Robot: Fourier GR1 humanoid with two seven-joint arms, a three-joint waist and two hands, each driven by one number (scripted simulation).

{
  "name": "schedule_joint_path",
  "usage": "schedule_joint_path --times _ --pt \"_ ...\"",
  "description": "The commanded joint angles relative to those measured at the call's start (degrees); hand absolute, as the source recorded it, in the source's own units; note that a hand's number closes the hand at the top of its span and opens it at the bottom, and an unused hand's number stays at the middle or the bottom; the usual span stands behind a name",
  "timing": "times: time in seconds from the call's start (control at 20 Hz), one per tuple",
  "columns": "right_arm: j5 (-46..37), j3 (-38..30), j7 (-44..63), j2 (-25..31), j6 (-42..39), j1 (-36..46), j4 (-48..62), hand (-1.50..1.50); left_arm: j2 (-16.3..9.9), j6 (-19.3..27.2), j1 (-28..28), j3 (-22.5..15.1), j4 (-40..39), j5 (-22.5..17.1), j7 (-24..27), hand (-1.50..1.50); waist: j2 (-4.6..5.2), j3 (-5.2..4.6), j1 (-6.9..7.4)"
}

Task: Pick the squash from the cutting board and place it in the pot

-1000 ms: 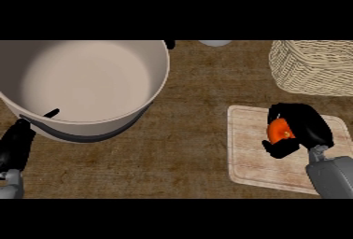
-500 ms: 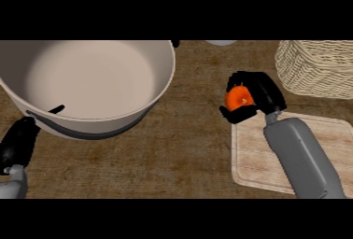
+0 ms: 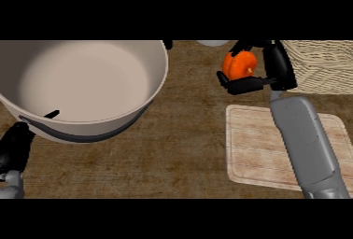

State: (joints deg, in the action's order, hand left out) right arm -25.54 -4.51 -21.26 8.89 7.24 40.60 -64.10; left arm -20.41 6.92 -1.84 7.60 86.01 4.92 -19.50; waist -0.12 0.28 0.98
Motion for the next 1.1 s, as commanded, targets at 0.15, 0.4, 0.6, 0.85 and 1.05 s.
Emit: schedule_joint_path --times 0.15,0.4,0.6,0.85,1.05 --pt "4.16 -0.91 4.78 0.20 -4.32 8.10 -6.08 1.50 1.27 0.31 -3.35 -2.70 -1.00 3.00 -4.57 0.00 0.02 -0.28 -1.22" --pt "3.34 2.83 14.04 -2.11 -7.69 13.50 -7.68 1.50 0.47 -1.10 -2.77 -1.81 -2.77 3.04 -2.61 0.00 0.01 -0.31 -1.14" --pt "3.81 2.24 20.78 -2.59 -9.38 20.97 -3.99 1.50 1.77 -0.53 -3.99 -2.44 -3.32 3.57 -2.50 0.00 0.18 -0.32 -0.93" --pt "2.94 3.27 26.45 -6.15 -9.69 30.16 3.18 1.50 1.98 -0.96 -2.83 -3.25 1.55 3.63 -5.79 0.00 0.25 -0.30 -0.17" --pt "2.62 5.65 25.88 -8.76 -8.80 33.51 9.35 1.50 1.20 -2.68 -1.96 -1.04 -0.67 1.84 -2.61 0.00 0.36 -0.33 0.09"
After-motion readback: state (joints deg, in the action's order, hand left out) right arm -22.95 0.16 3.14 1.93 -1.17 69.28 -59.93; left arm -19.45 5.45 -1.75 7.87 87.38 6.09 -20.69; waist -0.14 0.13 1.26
